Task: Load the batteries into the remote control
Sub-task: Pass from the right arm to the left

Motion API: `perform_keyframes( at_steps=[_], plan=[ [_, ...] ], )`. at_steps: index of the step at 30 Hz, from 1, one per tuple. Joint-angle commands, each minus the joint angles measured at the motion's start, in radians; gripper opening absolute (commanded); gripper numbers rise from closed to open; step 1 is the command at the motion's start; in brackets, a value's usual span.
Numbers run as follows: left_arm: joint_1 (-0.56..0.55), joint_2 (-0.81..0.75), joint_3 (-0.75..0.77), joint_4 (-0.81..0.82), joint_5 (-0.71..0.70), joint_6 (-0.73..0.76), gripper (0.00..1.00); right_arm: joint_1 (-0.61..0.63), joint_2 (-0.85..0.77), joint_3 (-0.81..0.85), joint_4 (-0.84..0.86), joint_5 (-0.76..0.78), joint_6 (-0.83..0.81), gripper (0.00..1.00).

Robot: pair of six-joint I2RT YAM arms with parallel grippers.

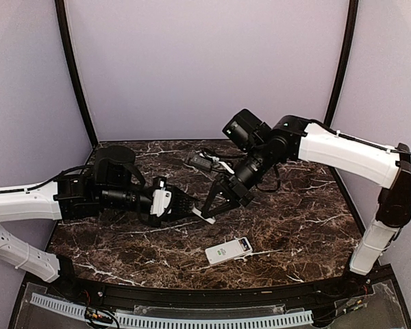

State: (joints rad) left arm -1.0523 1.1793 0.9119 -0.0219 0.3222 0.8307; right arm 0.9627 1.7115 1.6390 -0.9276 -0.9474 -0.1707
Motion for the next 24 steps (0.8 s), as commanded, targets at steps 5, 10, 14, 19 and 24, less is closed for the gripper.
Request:
perform_keyframes(
  at_steps=[5,10,14,19,24],
  plan=[
    [-0.005,-0.006,0.011,0.003,0.044,-0.009,0.17,0.012,0.028,0.033,0.002,-0.02,-0.008,0.0],
    [-0.006,-0.014,0.01,0.006,0.045,-0.025,0.04,0.012,0.026,0.036,-0.006,-0.011,-0.009,0.0],
    [-0.005,-0.026,0.01,0.007,0.028,-0.082,0.0,0.012,0.01,0.046,-0.018,0.045,-0.006,0.07],
    [-0.005,-0.022,0.018,-0.018,-0.06,-0.244,0.0,0.013,-0.05,0.055,-0.003,0.231,0.003,0.26],
    [-0.004,0.016,0.06,-0.093,-0.071,-0.417,0.0,0.012,-0.215,-0.086,0.205,0.329,-0.066,0.5]
  ],
)
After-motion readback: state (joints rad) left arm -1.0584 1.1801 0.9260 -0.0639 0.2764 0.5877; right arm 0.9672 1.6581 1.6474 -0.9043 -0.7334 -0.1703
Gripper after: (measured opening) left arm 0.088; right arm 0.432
